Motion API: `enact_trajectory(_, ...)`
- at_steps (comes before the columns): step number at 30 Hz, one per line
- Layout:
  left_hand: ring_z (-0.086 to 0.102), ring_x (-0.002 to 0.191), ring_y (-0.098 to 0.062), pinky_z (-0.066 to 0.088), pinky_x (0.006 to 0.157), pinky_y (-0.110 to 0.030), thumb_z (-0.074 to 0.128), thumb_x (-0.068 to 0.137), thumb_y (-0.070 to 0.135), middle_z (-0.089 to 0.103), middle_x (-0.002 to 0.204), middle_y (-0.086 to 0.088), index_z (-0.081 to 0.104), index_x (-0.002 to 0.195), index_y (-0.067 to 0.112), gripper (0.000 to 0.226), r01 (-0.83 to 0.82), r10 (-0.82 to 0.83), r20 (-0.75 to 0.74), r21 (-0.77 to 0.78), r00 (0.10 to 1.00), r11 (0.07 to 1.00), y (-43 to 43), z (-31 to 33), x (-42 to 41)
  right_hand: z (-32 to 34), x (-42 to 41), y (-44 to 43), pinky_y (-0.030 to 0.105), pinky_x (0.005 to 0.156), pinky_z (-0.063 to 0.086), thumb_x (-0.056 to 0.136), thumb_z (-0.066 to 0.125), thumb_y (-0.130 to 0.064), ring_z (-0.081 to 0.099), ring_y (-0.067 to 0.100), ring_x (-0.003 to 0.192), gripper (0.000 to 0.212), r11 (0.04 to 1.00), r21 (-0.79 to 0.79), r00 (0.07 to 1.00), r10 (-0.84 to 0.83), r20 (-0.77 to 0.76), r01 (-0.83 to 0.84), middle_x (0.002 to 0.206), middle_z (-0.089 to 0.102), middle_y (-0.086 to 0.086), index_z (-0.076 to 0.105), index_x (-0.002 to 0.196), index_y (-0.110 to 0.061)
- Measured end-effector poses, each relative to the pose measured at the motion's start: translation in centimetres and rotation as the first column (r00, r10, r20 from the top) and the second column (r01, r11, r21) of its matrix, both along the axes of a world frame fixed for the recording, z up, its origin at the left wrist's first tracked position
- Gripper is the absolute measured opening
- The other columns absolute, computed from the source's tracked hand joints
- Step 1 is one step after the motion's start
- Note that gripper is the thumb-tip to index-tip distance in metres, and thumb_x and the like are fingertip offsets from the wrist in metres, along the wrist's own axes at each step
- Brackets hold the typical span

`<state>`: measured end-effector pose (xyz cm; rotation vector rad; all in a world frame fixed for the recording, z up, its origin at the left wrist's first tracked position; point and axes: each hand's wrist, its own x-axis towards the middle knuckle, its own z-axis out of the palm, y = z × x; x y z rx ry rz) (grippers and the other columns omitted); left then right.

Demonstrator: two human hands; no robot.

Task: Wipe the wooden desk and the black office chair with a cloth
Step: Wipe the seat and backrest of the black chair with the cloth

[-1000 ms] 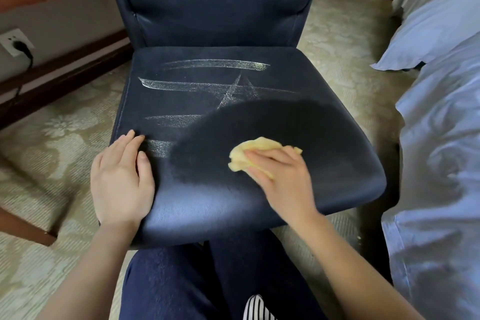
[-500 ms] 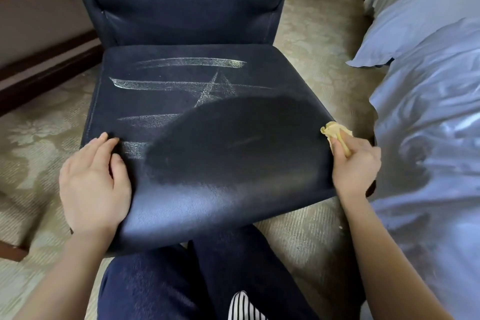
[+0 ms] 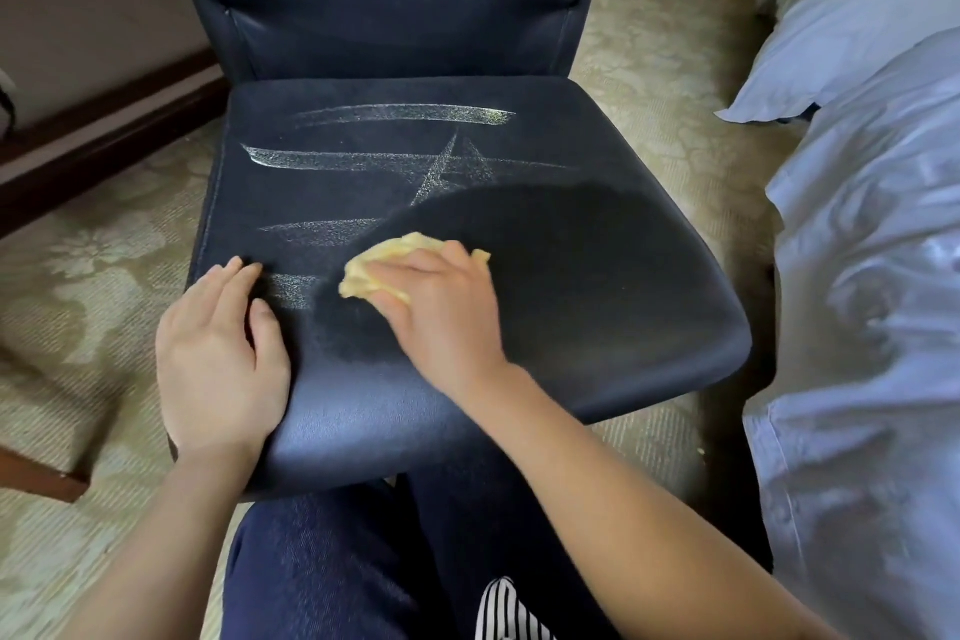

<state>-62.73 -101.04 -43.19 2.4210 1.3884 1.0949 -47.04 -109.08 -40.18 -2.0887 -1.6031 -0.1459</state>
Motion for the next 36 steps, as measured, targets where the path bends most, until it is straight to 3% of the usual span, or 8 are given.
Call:
enact_trajectory(4,0.048,0.126,-0.036,0.033,0.108,-0.046,0.035,0.090,0.016,0.056,0.129,-0.022,0.060,0.120,-0.004,0.044,-0.014,0.014,0.028,0.003,1.000,1.000,0.1,0.1,0.0,-1.1,-3.6,0.6,0.040,0.080,0.042,0.083,0.068,-0.030,0.058,0.025,0.092,0.015,0.968,0.216,0.992,0.121,0.027,-0.124,0.094,0.072,-0.008,0.076,0.095,-0.026)
enact_trajectory(9,0.047,0.127,-0.034,0.032,0.108,-0.047,0.035,0.090,0.016,0.057,0.130,-0.018,0.061,0.120,-0.001,0.043,-0.031,0.031,-0.028,0.001,0.999,1.000,-0.1,0.1,-0.1,-3.6,-2.3,-3.5,0.034,0.068,0.047,0.085,0.068,-0.027,0.061,0.022,0.071,0.012,0.870,0.454,0.976,0.122,0.181,-0.193,0.091,0.071,-0.011,0.076,0.093,-0.023)
enact_trajectory(17,0.049,0.126,-0.034,0.032,0.109,-0.046,0.036,0.090,0.016,0.059,0.128,-0.019,0.062,0.119,-0.001,0.042,-0.024,0.025,-0.060,0.030,0.998,0.999,0.0,0.2,-0.5,-8.8,7.4,-13.6,0.031,0.074,0.042,0.085,0.073,-0.019,0.049,0.014,0.083,0.021,0.793,0.595,0.957,-0.257,0.131,0.131,0.110,0.067,-0.001,0.070,0.105,-0.015)
enact_trajectory(21,0.047,0.127,-0.033,0.032,0.109,-0.045,0.035,0.092,0.018,0.058,0.129,-0.018,0.061,0.120,0.000,0.043,-0.015,0.017,-0.052,0.036,0.999,0.999,0.1,0.1,-0.4,-9.1,11.5,-15.6,0.039,0.076,0.047,0.087,0.066,-0.018,0.043,0.018,0.082,0.023,0.722,0.617,0.920,-0.393,-0.009,0.314,0.107,0.068,0.009,0.065,0.110,-0.011)
enact_trajectory(24,0.047,0.127,-0.033,0.031,0.110,-0.046,0.034,0.092,0.019,0.058,0.129,-0.018,0.061,0.120,0.001,0.043,-0.018,0.020,-0.055,0.037,0.998,0.999,-0.1,0.0,-0.2,-8.8,12.7,-15.7,0.015,0.079,0.035,0.088,0.065,-0.021,0.043,0.023,0.082,0.025,0.673,0.579,0.867,-0.479,-0.134,0.461,0.107,0.069,0.010,0.069,0.108,-0.006)
enact_trajectory(30,0.048,0.126,-0.034,0.032,0.109,-0.046,0.035,0.092,0.017,0.058,0.128,-0.019,0.062,0.118,-0.001,0.042,-0.029,0.031,-0.031,0.043,0.999,0.999,-0.9,0.1,0.1,-7.0,13.1,-14.3,0.003,0.080,0.027,0.089,0.064,-0.019,0.050,0.040,0.089,0.029,0.436,0.479,0.643,-0.603,-0.473,0.762,0.111,0.067,0.013,0.068,0.114,-0.004)
enact_trajectory(32,0.048,0.126,-0.035,0.032,0.109,-0.046,0.035,0.091,0.016,0.058,0.128,-0.020,0.062,0.118,-0.002,0.042,-0.030,0.030,-0.019,0.036,0.999,0.999,-1.0,0.1,0.2,-6.8,12.2,-13.9,0.006,0.077,0.027,0.089,0.064,-0.016,0.050,0.040,0.083,0.027,0.444,0.484,0.649,-0.616,-0.446,0.754,0.105,0.068,0.014,0.069,0.113,-0.005)
enact_trajectory(36,0.047,0.127,-0.035,0.029,0.110,-0.045,0.034,0.091,0.015,0.056,0.130,-0.022,0.060,0.120,-0.003,0.042,-0.024,0.025,-0.032,0.022,0.999,0.999,-0.8,0.1,0.2,-7.1,8.9,-13.1,0.036,0.068,0.039,0.085,0.069,-0.012,0.048,0.036,0.071,0.023,0.574,0.529,0.764,-0.591,-0.260,0.624,0.099,0.070,0.009,0.071,0.108,-0.009)
